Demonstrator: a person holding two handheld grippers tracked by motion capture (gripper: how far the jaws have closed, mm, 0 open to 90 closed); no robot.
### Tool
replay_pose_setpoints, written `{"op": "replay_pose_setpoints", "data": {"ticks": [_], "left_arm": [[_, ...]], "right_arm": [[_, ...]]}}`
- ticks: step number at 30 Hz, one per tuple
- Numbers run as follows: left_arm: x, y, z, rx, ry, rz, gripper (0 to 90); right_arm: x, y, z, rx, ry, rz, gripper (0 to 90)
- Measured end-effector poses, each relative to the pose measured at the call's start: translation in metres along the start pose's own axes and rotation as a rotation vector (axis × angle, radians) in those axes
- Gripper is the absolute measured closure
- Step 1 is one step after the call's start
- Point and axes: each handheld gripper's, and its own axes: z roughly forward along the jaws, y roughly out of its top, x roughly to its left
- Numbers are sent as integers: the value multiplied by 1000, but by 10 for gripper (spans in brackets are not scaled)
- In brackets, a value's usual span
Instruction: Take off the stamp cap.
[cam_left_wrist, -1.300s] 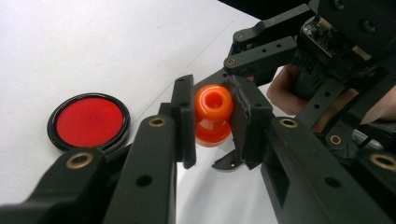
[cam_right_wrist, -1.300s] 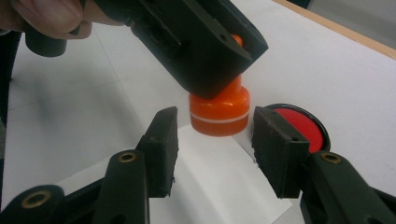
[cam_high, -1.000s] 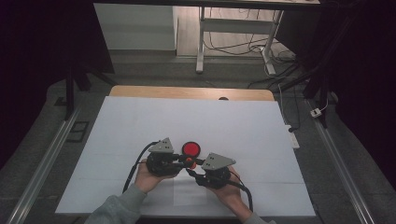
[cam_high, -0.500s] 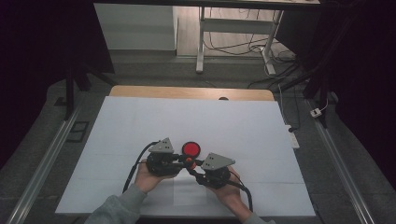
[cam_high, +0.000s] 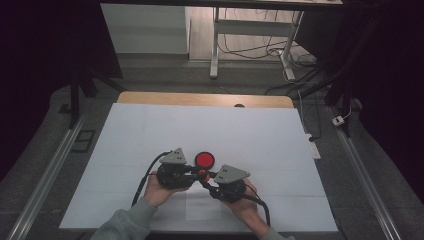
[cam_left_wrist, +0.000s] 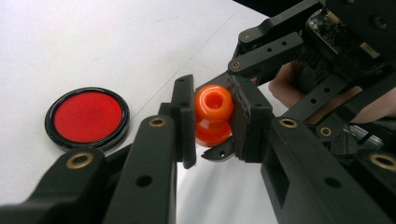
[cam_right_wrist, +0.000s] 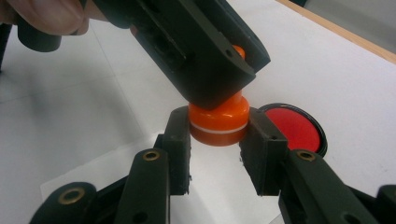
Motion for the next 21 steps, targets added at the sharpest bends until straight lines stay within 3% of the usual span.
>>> {"op": "replay_pose_setpoints", "data": {"ticks": [13, 21], "left_arm": [[-1, -1, 0, -18, 6, 1, 725], [0, -2, 0, -18, -7, -9, 726]], "right_arm": [[2, -2, -1, -14, -26, 0, 642], [0, -3, -1, -10, -3, -9, 644]]}}
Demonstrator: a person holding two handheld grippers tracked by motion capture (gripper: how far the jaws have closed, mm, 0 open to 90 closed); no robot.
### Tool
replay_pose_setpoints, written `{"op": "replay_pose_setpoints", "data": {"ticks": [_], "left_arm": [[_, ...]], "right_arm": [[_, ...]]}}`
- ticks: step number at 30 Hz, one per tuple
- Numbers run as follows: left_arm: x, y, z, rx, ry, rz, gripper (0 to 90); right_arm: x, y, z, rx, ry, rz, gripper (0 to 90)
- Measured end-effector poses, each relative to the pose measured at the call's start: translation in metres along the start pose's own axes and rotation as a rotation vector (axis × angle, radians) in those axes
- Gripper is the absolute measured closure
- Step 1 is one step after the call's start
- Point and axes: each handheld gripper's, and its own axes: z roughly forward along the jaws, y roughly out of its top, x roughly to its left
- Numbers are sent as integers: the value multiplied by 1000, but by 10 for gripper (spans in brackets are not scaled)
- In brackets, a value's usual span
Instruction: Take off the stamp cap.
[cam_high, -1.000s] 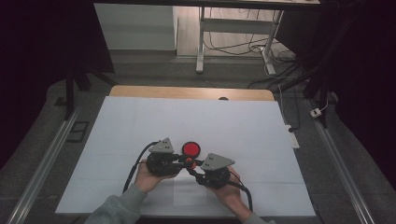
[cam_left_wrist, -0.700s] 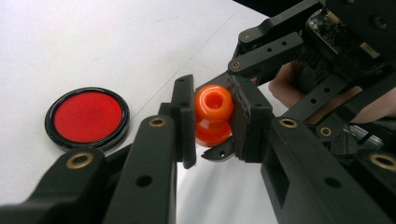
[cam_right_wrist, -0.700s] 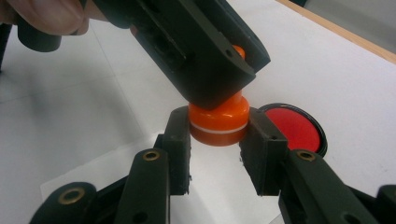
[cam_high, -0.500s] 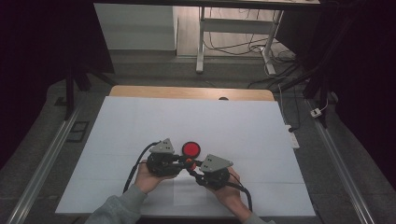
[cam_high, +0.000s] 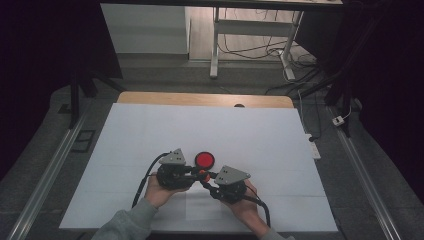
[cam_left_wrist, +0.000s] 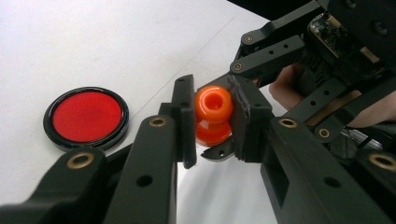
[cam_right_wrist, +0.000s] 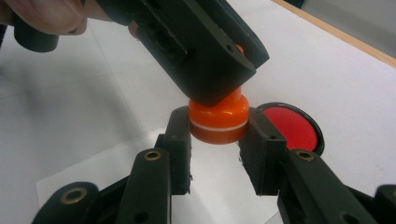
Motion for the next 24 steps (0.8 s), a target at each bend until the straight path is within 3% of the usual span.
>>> {"op": "replay_pose_setpoints", "data": {"ticks": [5, 24], "left_arm": [[1, 0, -1, -5, -17, -7, 727], [-2, 0, -2, -25, -2, 2, 728]], "right_arm": [[-2, 0, -2, -11, 24, -17, 644], [-1, -1, -3, -26, 10, -1, 645]]}}
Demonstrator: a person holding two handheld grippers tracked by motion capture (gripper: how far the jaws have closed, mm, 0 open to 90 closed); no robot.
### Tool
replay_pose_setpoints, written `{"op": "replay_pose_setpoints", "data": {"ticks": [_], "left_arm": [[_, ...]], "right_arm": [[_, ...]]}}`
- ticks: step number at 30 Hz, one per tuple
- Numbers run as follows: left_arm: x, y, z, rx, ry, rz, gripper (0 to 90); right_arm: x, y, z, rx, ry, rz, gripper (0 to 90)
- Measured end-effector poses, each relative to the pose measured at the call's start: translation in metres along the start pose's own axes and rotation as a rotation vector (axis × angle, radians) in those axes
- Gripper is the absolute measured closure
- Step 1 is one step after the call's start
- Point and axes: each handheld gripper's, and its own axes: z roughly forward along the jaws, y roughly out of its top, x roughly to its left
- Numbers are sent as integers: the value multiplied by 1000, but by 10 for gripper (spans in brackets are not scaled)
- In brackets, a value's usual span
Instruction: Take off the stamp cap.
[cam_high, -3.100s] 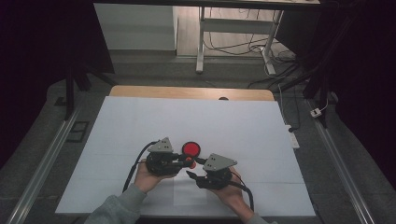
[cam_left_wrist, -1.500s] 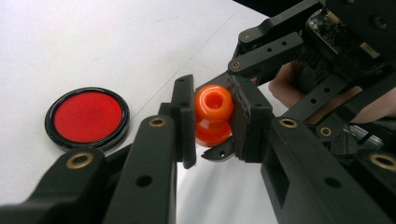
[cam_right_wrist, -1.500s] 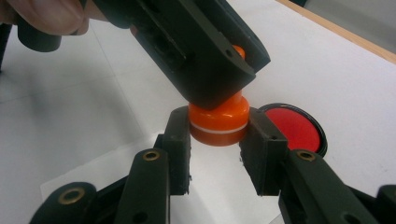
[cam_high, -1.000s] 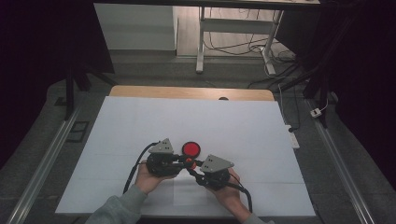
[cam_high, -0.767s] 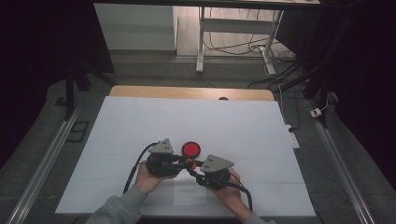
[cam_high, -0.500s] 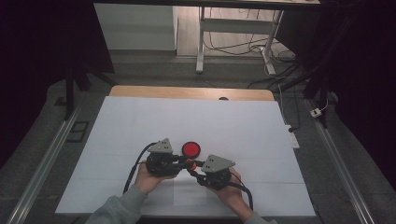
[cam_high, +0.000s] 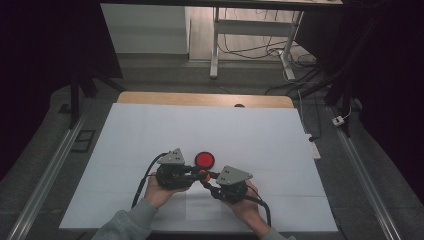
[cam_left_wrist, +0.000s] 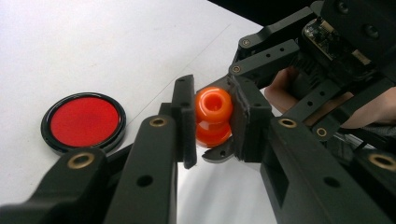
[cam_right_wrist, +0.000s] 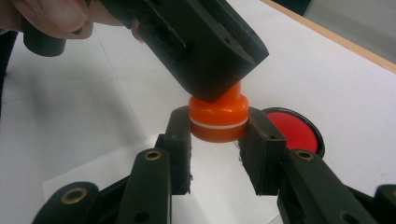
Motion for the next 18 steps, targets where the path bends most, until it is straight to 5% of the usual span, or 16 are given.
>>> {"op": "replay_pose_setpoints", "data": {"ticks": [13, 16, 18], "left_arm": [[0, 0, -1, -3, -3, -2, 729], [7, 3, -18, -87, 37, -27, 731], [13, 2, -28, -98, 30, -50, 730]], "right_arm": [[0, 0, -1, -1, 2, -22, 646], [0, -5, 3, 58, -12, -64, 647], [-3, -11, 2, 25, -2, 13, 647]]}}
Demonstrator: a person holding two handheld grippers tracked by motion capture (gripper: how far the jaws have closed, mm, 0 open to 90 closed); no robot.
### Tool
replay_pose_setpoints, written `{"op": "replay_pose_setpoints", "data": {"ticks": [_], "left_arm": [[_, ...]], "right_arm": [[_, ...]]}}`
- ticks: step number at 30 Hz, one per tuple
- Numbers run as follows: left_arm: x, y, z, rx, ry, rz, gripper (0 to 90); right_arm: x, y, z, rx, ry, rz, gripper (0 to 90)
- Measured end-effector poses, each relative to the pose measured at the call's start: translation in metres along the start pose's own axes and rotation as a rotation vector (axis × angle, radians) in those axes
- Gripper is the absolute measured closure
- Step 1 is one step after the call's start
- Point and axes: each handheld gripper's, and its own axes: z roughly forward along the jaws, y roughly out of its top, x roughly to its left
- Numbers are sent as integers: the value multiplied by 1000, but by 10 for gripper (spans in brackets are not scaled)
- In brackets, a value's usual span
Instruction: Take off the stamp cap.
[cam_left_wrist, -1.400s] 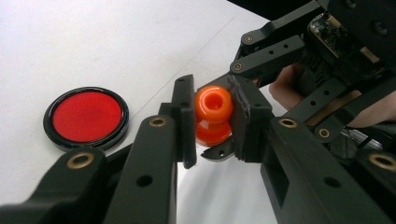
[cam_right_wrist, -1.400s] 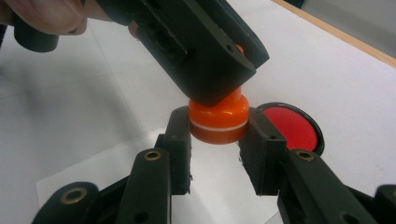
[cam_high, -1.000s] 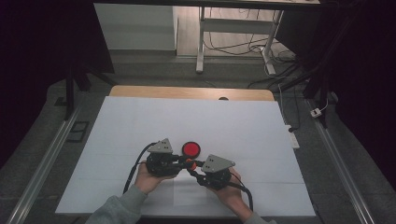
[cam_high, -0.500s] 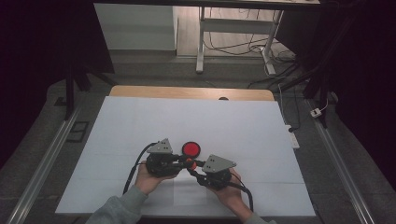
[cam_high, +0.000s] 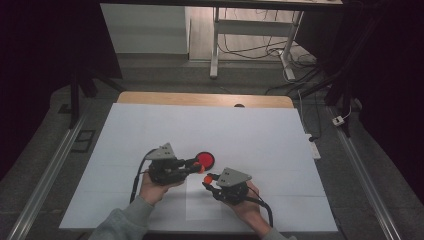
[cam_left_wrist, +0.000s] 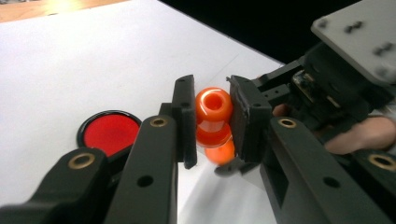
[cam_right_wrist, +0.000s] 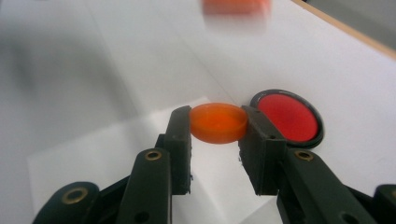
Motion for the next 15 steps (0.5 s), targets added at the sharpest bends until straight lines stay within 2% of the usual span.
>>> {"op": "replay_pose_setpoints", "data": {"ticks": [1, 4, 8, 15], "left_arm": [[0, -1, 0, 7, 2, 1, 730], [-3, -2, 5, 24, -8, 14, 730], [-7, -2, 9, 39, -21, 29, 730], [-5, -3, 11, 58, -13, 27, 729]], "right_arm": [[-2, 3, -2, -12, 3, 12, 647], [-2, 7, -3, -20, -3, -4, 647], [-2, 5, -3, -8, -2, -3, 646], [-5, 3, -4, -8, -18, 5, 645]]}}
